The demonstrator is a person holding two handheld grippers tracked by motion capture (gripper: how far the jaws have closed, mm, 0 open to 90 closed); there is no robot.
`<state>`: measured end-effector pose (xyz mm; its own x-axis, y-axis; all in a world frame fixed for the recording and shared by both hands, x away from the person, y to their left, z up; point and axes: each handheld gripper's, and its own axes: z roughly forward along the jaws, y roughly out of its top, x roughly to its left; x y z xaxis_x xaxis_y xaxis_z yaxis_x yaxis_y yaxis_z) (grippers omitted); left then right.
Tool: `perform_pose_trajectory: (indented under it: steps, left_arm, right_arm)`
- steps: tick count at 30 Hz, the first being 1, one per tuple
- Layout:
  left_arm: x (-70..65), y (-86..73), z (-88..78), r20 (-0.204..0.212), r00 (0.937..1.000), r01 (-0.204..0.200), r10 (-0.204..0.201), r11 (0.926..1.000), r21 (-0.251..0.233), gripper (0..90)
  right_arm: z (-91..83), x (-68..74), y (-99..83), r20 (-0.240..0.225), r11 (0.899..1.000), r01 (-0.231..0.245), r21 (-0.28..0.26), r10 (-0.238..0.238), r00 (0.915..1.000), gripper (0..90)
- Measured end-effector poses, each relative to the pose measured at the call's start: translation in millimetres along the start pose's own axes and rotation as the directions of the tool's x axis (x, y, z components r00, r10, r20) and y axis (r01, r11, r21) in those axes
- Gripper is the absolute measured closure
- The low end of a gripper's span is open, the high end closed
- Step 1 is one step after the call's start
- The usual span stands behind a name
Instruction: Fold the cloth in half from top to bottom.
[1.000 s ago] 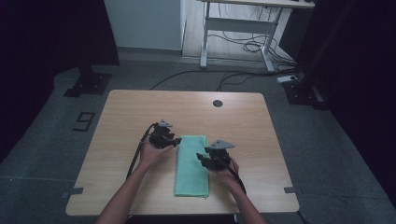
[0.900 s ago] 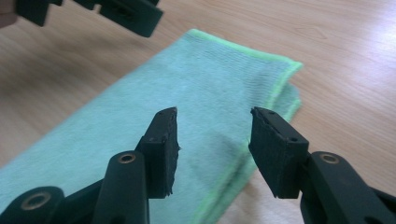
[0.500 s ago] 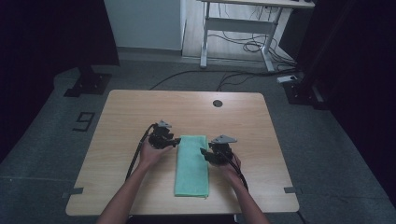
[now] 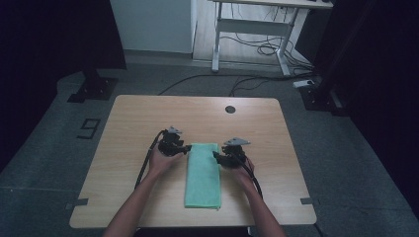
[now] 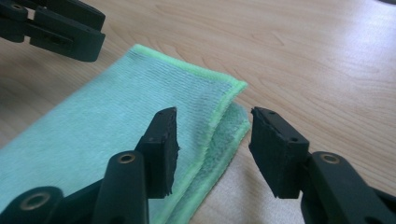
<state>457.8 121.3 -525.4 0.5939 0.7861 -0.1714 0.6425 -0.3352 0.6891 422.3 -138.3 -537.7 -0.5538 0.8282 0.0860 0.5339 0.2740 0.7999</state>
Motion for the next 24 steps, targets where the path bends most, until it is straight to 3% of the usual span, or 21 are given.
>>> perform_pose_trajectory:
  steps: [7, 19, 24]
  left_arm:
    - [-3.5, 1.9, 13.4, 0.016, 0.9998, -0.007, 0.007, 0.9996, 0.026, 51.4]
    - [-7.4, -3.6, 15.9, 0.012, 0.9999, -0.012, 0.011, 0.9992, 0.039, 52.3]
    - [-8.2, -3.8, 16.1, 0.014, 0.9998, -0.012, 0.011, 0.9992, 0.039, 54.3]
  right_arm:
    - [12.9, -5.3, 3.9, 0.009, 1.000, -0.013, 0.027, 0.013, 0.9999, 50.6]
    - [22.4, -4.3, 4.5, 0.035, 0.997, -0.004, 0.076, 0.001, 0.9994, 49.9]
    - [23.2, -4.3, 3.5, 0.035, 0.997, 0.000, 0.073, -0.003, 0.9994, 51.9]
